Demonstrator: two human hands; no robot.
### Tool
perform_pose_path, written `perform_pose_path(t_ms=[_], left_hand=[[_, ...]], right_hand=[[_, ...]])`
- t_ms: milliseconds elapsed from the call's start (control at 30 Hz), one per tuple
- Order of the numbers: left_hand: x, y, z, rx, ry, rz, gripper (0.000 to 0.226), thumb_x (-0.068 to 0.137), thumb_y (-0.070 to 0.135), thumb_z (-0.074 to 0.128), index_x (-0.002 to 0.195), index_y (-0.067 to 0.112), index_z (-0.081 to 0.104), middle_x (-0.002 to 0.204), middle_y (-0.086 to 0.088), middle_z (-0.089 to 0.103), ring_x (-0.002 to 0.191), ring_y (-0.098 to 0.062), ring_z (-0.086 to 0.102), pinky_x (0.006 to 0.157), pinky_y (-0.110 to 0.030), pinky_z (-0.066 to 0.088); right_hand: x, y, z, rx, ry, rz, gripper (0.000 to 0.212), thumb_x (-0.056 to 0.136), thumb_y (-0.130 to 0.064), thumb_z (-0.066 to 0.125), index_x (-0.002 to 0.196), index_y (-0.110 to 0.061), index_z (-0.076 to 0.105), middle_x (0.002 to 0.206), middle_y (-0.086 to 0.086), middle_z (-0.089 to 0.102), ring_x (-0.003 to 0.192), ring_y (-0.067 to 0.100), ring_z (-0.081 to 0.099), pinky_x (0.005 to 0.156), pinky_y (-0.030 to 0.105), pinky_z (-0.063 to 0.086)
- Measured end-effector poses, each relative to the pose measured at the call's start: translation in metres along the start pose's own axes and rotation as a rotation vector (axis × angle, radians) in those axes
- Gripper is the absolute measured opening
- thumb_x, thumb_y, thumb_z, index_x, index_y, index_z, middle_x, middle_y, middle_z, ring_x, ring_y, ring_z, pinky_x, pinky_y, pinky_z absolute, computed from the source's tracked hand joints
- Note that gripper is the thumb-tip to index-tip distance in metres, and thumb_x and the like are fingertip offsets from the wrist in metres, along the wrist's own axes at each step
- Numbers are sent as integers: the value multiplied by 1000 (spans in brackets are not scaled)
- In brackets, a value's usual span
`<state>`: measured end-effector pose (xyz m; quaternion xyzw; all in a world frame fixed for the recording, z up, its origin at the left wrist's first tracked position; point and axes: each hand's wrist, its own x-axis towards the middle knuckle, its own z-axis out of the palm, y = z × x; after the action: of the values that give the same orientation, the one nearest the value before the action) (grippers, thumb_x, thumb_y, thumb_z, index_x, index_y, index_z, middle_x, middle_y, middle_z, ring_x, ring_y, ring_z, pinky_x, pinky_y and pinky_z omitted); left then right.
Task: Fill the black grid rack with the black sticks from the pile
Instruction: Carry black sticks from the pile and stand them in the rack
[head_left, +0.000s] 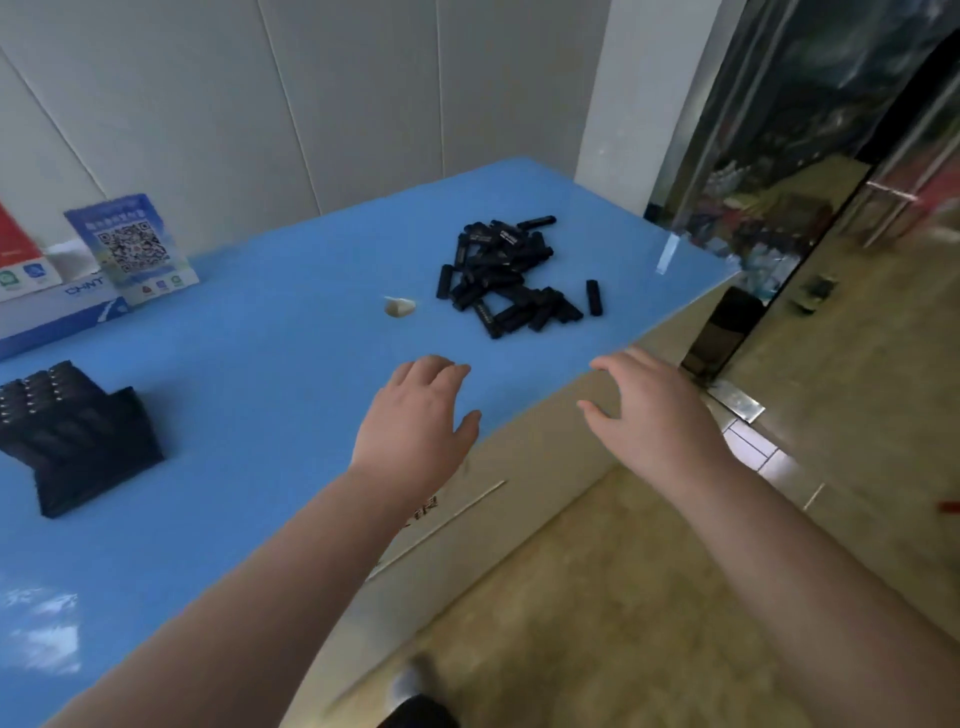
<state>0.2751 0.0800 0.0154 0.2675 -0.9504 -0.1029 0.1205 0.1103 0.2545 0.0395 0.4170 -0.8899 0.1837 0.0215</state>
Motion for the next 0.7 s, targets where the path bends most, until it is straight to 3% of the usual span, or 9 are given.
perform_pose_path(t_ms=[300, 700], left_hand=[[73, 41, 34, -54, -33, 50, 56, 98, 43, 51, 147, 19, 40, 145, 2, 42, 135, -19, 37, 110, -31, 33], [201, 50, 69, -158, -49, 47, 48, 95, 31, 57, 140, 16, 51, 137, -1, 50, 129, -22, 43, 107, -31, 36]], right_hand=[[29, 55, 6, -9, -40, 75, 45, 95, -37, 62, 136, -20, 56, 132, -7, 56, 120, 15, 54, 95, 30, 46], [153, 108, 30, -10, -95, 99, 41, 98, -35, 57, 135, -17, 56, 128, -3, 58, 117, 17, 54, 90, 25, 43]])
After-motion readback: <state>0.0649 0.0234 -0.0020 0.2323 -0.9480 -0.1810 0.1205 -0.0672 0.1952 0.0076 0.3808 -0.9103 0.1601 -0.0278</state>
